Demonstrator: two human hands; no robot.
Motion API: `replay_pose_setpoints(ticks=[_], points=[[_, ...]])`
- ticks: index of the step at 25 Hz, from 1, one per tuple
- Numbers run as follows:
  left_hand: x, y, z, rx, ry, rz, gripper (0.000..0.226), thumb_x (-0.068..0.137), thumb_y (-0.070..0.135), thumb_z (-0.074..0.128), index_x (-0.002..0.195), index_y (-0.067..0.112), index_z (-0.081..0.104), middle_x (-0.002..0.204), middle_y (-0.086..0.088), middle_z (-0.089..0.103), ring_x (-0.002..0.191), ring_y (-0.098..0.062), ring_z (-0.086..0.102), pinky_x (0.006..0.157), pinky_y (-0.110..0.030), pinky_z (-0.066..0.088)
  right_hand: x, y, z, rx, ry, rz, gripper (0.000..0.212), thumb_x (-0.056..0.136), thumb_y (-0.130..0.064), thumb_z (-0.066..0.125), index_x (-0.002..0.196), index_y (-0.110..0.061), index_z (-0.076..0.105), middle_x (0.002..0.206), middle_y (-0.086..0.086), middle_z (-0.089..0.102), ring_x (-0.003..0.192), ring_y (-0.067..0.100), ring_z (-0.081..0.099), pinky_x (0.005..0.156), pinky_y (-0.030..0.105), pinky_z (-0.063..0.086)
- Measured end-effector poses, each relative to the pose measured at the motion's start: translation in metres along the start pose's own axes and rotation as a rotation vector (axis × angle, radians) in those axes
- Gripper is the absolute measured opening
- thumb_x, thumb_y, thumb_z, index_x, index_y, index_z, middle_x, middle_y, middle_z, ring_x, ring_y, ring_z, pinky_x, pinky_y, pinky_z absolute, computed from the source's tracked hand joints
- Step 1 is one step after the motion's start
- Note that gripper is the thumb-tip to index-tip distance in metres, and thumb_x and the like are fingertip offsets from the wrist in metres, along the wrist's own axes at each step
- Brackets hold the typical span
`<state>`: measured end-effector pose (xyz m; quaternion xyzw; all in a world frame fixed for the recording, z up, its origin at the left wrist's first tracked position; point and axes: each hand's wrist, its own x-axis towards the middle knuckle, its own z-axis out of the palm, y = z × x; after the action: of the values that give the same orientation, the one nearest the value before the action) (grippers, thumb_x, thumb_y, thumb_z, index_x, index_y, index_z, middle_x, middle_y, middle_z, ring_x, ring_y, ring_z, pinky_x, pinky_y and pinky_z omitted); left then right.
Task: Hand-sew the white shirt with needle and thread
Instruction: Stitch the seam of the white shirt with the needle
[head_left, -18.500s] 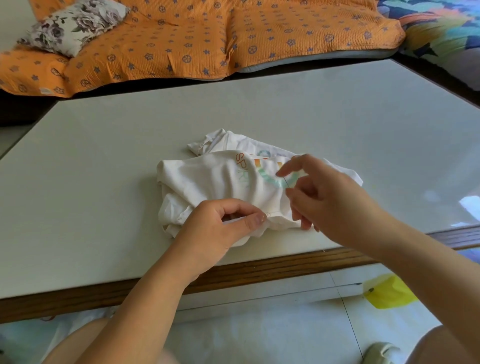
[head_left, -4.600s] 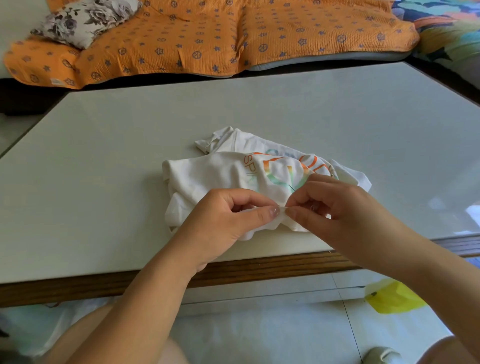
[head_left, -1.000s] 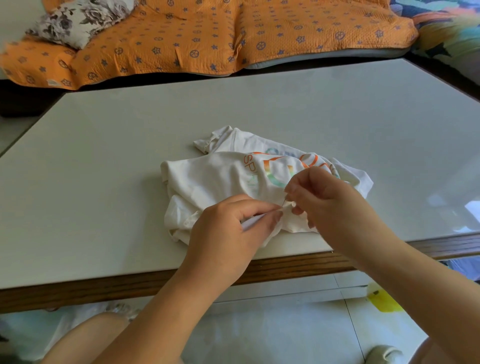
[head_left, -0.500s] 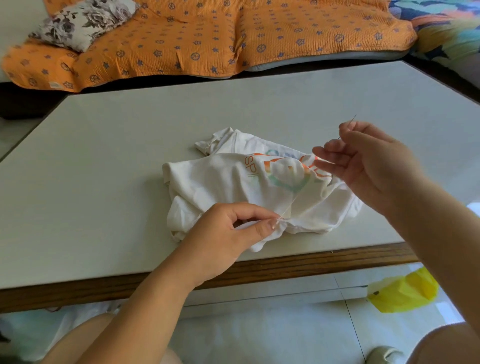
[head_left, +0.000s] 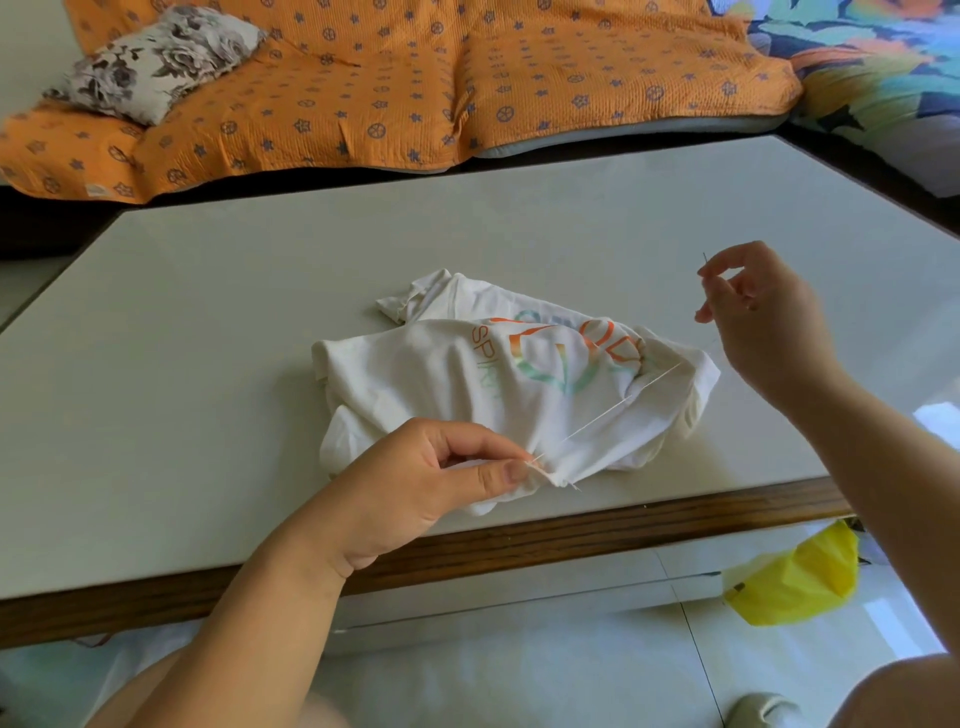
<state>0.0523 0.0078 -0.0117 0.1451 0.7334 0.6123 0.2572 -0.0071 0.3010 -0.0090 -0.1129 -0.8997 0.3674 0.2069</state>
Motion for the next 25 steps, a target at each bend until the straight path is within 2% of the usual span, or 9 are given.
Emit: replay_pose_setpoints(ticks=[4, 7, 9, 12, 15, 19, 21, 23, 25], points=[[0.002, 0.001, 0.003, 0.017, 0.041, -0.001, 0.015, 0.073, 0.032, 0.070, 0.084, 0.028, 0.080, 0.089, 0.006, 0.077, 0.090, 0.000, 0.068, 0.080, -0.010, 0.046, -0.009, -0.007, 0.004, 0.026, -0.069, 0.008, 0.009, 0.098, -0.022, 0.049, 0.099, -0.026, 0.057, 0.080, 0.005, 0.071, 0.061, 0.010, 0.055, 0.053, 0.026, 0.037], [0.003, 0.002, 0.006, 0.035, 0.092, 0.021, 0.017, 0.072, 0.035, 0.070, 0.085, 0.031, 0.080, 0.092, 0.009, 0.077, 0.094, 0.001, 0.067, 0.083, -0.011, 0.046, -0.038, -0.036, 0.011, 0.122, -0.165, -0.138, 0.016, 0.093, -0.015, 0.055, 0.100, -0.028, 0.058, 0.069, 0.005, 0.068, 0.064, 0.019, 0.062, 0.060, 0.029, 0.047], [0.004, 0.004, 0.009, 0.048, 0.112, 0.043, 0.016, 0.072, 0.036, 0.069, 0.084, 0.033, 0.079, 0.092, 0.011, 0.077, 0.094, 0.001, 0.067, 0.082, -0.011, 0.046, -0.065, -0.057, 0.013, 0.168, -0.276, -0.286, 0.026, 0.093, -0.010, 0.054, 0.109, -0.029, 0.059, 0.065, -0.001, 0.064, 0.065, 0.013, 0.061, 0.062, 0.021, 0.046], [0.003, 0.005, 0.009, 0.051, 0.131, 0.061, 0.015, 0.073, 0.038, 0.069, 0.083, 0.034, 0.079, 0.087, 0.012, 0.076, 0.085, 0.003, 0.067, 0.076, -0.011, 0.047, -0.094, -0.070, 0.013, 0.176, -0.438, -0.422, 0.029, 0.095, -0.003, 0.049, 0.103, -0.025, 0.066, 0.078, -0.013, 0.058, 0.083, 0.007, 0.058, 0.073, 0.011, 0.042], [0.000, 0.007, 0.008, 0.061, 0.144, 0.079, 0.017, 0.077, 0.035, 0.068, 0.087, 0.026, 0.078, 0.071, 0.010, 0.071, 0.060, 0.002, 0.057, 0.058, -0.008, 0.043, -0.103, -0.071, 0.013, 0.185, -0.557, -0.412, 0.018, 0.093, -0.020, 0.055, 0.104, -0.024, 0.069, 0.091, -0.015, 0.057, 0.093, 0.004, 0.058, 0.081, 0.013, 0.043], [-0.001, 0.005, 0.005, 0.100, 0.187, 0.102, 0.021, 0.076, 0.040, 0.069, 0.092, 0.031, 0.078, 0.077, -0.012, 0.065, 0.059, -0.005, 0.049, 0.058, -0.014, 0.040, -0.099, -0.066, 0.015, 0.152, -0.523, -0.403, 0.011, 0.082, -0.039, 0.067, 0.087, -0.029, 0.071, 0.083, -0.016, 0.063, 0.086, 0.002, 0.063, 0.078, 0.015, 0.048], [-0.002, 0.003, 0.000, 0.164, 0.166, 0.087, 0.020, 0.076, 0.042, 0.072, 0.094, 0.036, 0.076, 0.077, 0.004, 0.066, 0.067, -0.013, 0.049, 0.066, -0.023, 0.043, -0.094, -0.063, 0.014, 0.221, -0.507, -0.294, 0.006, 0.081, -0.032, 0.071, 0.075, -0.033, 0.068, 0.078, -0.015, 0.066, 0.077, 0.001, 0.064, 0.071, 0.011, 0.046], [-0.006, 0.002, -0.007, 0.322, 0.180, 0.065, 0.013, 0.078, 0.039, 0.076, 0.090, 0.037, 0.073, 0.067, 0.023, 0.059, 0.062, -0.004, 0.044, 0.063, -0.015, 0.039, -0.088, -0.060, 0.012, 0.274, -0.505, -0.185, 0.012, 0.081, -0.025, 0.073, 0.072, -0.031, 0.067, 0.075, -0.016, 0.068, 0.067, -0.002, 0.062, 0.064, 0.006, 0.042], [-0.010, 0.002, -0.013, 0.503, 0.240, 0.061, 0.008, 0.078, 0.037, 0.077, 0.082, 0.035, 0.071, 0.063, 0.025, 0.055, 0.056, -0.001, 0.042, 0.057, -0.012, 0.036, -0.083, -0.058, 0.008, 0.305, -0.522, -0.146, 0.011, 0.080, -0.021, 0.075, 0.074, -0.027, 0.068, 0.073, -0.014, 0.069, 0.064, -0.003, 0.060, 0.062, 0.005, 0.042]])
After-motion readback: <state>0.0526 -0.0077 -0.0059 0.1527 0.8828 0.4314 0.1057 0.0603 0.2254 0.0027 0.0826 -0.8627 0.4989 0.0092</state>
